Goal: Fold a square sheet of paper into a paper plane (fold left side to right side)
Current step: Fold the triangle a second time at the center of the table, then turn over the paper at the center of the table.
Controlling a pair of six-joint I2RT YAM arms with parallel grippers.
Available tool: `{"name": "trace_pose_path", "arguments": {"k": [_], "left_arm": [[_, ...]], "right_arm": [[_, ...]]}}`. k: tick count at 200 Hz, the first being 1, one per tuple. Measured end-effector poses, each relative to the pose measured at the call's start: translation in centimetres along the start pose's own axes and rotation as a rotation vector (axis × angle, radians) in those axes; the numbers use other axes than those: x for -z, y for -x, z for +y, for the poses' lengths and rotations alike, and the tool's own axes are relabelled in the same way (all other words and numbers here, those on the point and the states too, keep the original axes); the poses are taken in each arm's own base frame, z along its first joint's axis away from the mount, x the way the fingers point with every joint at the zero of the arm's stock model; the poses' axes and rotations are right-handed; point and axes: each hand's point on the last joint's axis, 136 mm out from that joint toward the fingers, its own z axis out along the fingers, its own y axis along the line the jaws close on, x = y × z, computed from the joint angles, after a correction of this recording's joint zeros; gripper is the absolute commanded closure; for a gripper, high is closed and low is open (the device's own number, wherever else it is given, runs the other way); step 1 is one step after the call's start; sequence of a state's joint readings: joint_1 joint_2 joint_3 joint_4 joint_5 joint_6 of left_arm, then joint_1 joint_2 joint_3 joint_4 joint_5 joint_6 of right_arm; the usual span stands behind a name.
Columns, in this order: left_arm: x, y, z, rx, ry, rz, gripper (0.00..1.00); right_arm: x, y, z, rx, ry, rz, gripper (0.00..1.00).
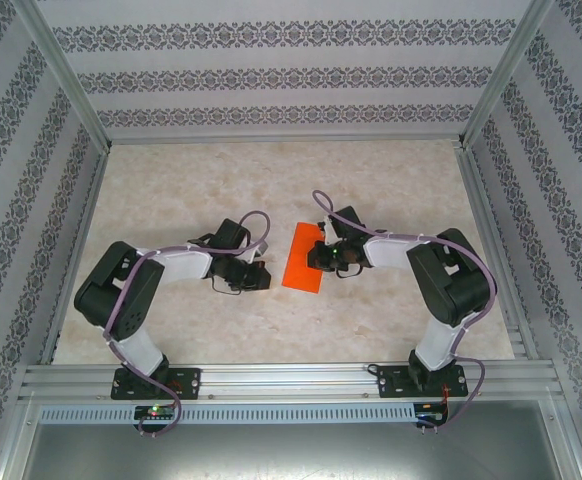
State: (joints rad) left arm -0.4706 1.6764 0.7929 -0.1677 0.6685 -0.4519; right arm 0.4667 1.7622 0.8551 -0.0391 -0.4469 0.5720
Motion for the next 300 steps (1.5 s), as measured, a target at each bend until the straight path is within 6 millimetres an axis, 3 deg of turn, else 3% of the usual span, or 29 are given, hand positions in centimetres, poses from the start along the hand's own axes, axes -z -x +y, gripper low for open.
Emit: {"name": "trace_pose_path", "arguments": {"k": [23,58,79,98,124,204,247,300], "left_arm": [[1.1,0.7,-0.7,-0.017,-0.011,-0.039,0.72],[1.4,2.0,-1.5,-0.027,-0.033,-0.083,0.52],[1.1,3.9,-2.3,-0.043,-0.063,-0.117,0.48],[0.3,5.9,-2.9,-0.053,-0.094,-0.139,0.47],[-1.0,7.6,-3.2,-0.057,-0.126,-0.136,0.47],[-3.1,9.7,-3.6,-0.064,-0.172,-0.107,0.66],[-3.5,9.8,-3.4,-0.071,-0.169,-0.101,0.87],[-2.4,9.5,-3.0,-0.091,-0.122,-0.138,0.91]], "right_arm": [[1.5,1.0,0.5,0.023,-0.005,-0.047,0.61],[5.6,3.5,1.3,0.052,0.009,-0.187,0.28],[7.4,3.6,-0.5,0.006,0.019,-0.256,0.10],[7.8,2.6,-2.9,-0.075,0.037,-0.272,0.03],[7.2,0.6,-4.8,-0.154,0.052,-0.239,0.02],[7.9,0.7,-3.3,-0.132,0.132,-0.262,0.02],[7.7,0.4,-3.2,-0.131,0.138,-0.258,0.03],[6.3,-0.3,-1.3,-0.110,0.187,-0.193,0.22]]}}
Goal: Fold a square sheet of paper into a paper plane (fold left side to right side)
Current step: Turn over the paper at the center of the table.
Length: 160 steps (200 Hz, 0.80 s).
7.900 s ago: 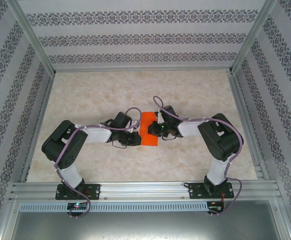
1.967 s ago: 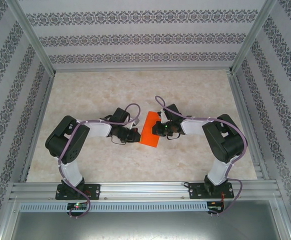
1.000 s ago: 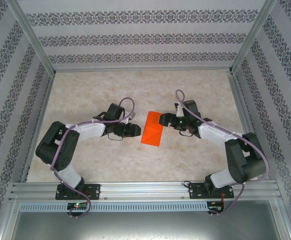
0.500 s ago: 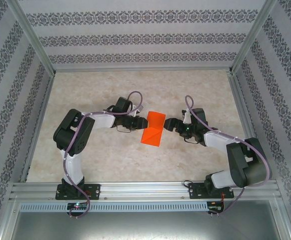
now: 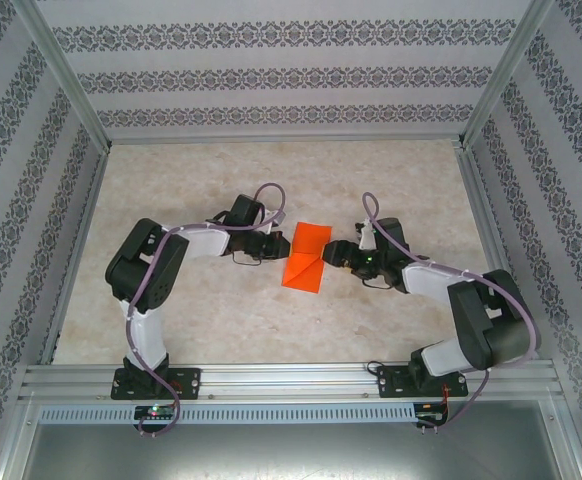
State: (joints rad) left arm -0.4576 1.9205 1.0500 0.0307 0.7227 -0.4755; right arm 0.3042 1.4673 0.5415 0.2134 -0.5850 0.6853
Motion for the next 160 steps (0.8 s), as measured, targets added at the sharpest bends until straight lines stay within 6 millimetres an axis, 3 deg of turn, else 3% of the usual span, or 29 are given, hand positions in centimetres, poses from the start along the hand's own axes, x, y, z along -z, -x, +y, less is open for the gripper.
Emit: {"name": "trace_pose_path", "arguments": {"k": [66,86,109,141,160], "left_arm": [[0.5,0.1,-0.1,-0.007,0.014,-0.018,0.90],[0.5,0.1,-0.1,-0.007,0.013,-0.018,0.86],[0.5,0.1,-0.1,-0.007,0.014,-0.018,0.75],[0.9,0.1,-0.2,-0.010,0.016,-0.026,0.51],[2.1,0.1,-0.5,-0.013,0.024,-0.053,0.37]], "right_arm": [[-3.4,-0.5,1.9,0.008,0.043,0.086,0.38],[-4.2,-0.5,2.1,-0.001,0.046,0.100,0.47],[-5.0,-0.4,2.2,-0.012,0.047,0.108,0.58],[-5.6,-0.6,2.2,-0.025,0.056,0.119,0.92],[-5.7,-0.4,2.5,-0.016,0.069,0.110,0.98]]}}
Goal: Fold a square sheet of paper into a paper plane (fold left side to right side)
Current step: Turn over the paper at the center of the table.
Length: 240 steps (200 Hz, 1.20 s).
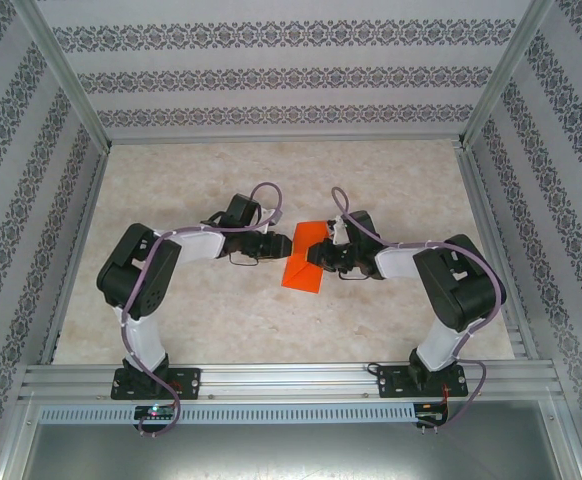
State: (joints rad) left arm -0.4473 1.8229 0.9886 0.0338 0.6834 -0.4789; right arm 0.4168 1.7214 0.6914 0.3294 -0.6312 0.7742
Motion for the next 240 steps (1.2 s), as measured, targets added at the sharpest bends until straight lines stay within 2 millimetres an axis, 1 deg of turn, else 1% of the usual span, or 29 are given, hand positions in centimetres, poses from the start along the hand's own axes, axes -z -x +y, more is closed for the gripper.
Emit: {"name": "trace_pose_path", "arguments": {"k": [8,32,46,51,54,58,72,84,104,126,152,174,196,218,240], "left_arm": [[0.9,0.0,0.0,0.003,0.007,-0.021,0.32],[4.2,0.6,-0.1,0.015,0.012,-0.111,0.21],[6.1,1.0,-0.4,0.027,0.009,-0.169,0.12],[6.8,1.2,-0.6,0.034,0.004,-0.190,0.06],[7.3,1.3,-0.7,0.032,0.000,-0.204,0.01],[7.8,1.4,-1.0,0.037,-0.005,-0.222,0.00],[9.7,1.9,-2.1,0.041,-0.033,-0.284,0.00],[11.3,2.3,-3.6,0.035,-0.073,-0.337,0.00],[13.9,3.2,-6.8,0.015,-0.171,-0.415,0.00],[16.1,4.1,-10.3,-0.008,-0.307,-0.459,0.00],[17.1,4.4,-13.5,-0.030,-0.423,-0.441,0.00],[17.7,4.1,-16.6,-0.082,-0.501,-0.408,0.00],[18.1,3.4,-19.7,-0.148,-0.573,-0.380,0.04],[18.4,2.7,-21.6,-0.194,-0.619,-0.355,0.13],[18.6,2.5,-22.6,-0.216,-0.638,-0.347,0.22]], "right_arm": [[0.0,0.1,0.1,0.004,0.005,-0.003,1.00],[0.8,0.8,1.0,0.028,0.036,-0.022,1.00],[2.1,1.8,2.3,0.058,0.075,-0.056,1.00],[2.7,2.3,2.9,0.069,0.091,-0.071,1.00],[3.2,2.6,3.2,0.078,0.101,-0.081,1.00],[3.8,2.9,3.8,0.091,0.118,-0.094,1.00],[6.2,4.1,6.0,0.150,0.179,-0.147,1.00],[8.3,4.8,7.8,0.197,0.230,-0.185,1.00],[11.3,5.3,11.0,0.280,0.311,-0.224,1.00],[13.7,5.2,15.0,0.378,0.405,-0.232,1.00],[16.1,4.3,18.9,0.480,0.495,-0.231,1.00],[17.4,3.0,21.8,0.555,0.558,-0.216,1.00],[18.0,1.9,23.8,0.602,0.600,-0.198,1.00],[18.2,1.3,24.8,0.624,0.623,-0.181,1.00],[18.1,0.8,25.1,0.630,0.634,-0.167,1.00]]}}
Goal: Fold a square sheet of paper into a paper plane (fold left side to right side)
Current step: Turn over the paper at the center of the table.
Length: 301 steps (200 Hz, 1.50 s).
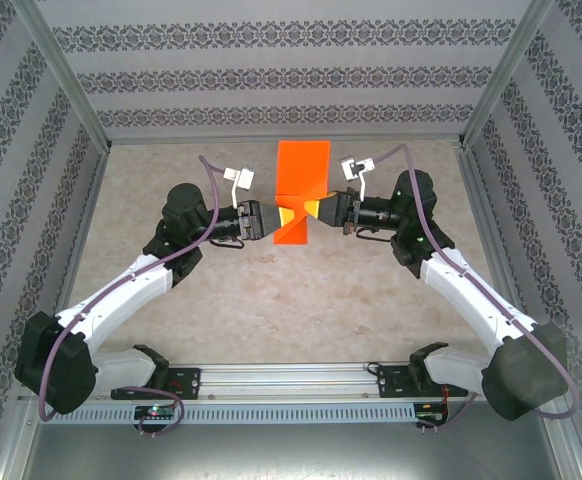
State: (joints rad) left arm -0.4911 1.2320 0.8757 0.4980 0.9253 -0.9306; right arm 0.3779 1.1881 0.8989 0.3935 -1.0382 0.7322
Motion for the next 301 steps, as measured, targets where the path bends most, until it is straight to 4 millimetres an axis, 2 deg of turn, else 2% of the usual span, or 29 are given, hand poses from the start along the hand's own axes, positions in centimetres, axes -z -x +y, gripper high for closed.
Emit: {"name": "trace_pose_path", "arguments": {"k": [35,71,86,110,134,157,168,186,208,230,250,272,301], "left_arm": [[0.0,0.0,-0.2,-0.009,-0.008,0.004,0.43],[0.0,0.1,-0.4,-0.022,-0.010,0.002,0.69],[-0.1,0.1,-0.5,-0.027,-0.009,0.002,0.79],[-0.1,0.1,-0.1,-0.030,0.017,-0.001,0.84],[0.1,-0.2,1.2,-0.040,0.112,0.000,0.91],[0.4,-1.0,2.7,-0.082,0.276,0.007,0.97],[0.6,-1.7,3.5,-0.113,0.372,0.025,0.99],[0.8,-3.3,5.1,-0.156,0.525,0.067,1.00],[1.5,-6.1,8.0,-0.200,0.753,0.162,1.00],[2.5,-8.9,11.4,-0.247,1.007,0.280,1.00],[3.9,-10.5,14.1,-0.299,1.256,0.380,1.00],[5.2,-11.2,16.1,-0.357,1.500,0.459,1.00],[6.6,-12.3,18.7,-0.381,1.715,0.537,1.00]], "right_arm": [[0.0,0.0,0.5,0.005,0.007,0.000,1.00],[0.1,0.1,0.8,0.014,0.010,-0.006,0.93],[0.2,0.1,0.8,0.014,0.010,-0.006,0.86],[0.2,-0.2,0.3,-0.003,-0.016,0.002,0.74],[1.0,-0.9,-1.5,-0.018,-0.120,0.003,0.52],[3.4,-1.0,-4.3,-0.013,-0.318,-0.031,0.35],[5.0,-1.2,-6.0,-0.022,-0.440,-0.047,0.31],[8.2,-1.7,-9.2,-0.037,-0.673,-0.068,0.19],[12.6,-3.1,-12.7,-0.081,-0.945,-0.075,0.03],[16.5,-5.3,-15.0,-0.117,-1.141,-0.064,0.02],[19.0,-6.9,-15.9,-0.144,-1.252,-0.061,0.02],[20.7,-7.7,-16.2,-0.154,-1.321,-0.065,0.02],[21.8,-7.4,-15.8,-0.141,-1.360,-0.093,0.02]]}}
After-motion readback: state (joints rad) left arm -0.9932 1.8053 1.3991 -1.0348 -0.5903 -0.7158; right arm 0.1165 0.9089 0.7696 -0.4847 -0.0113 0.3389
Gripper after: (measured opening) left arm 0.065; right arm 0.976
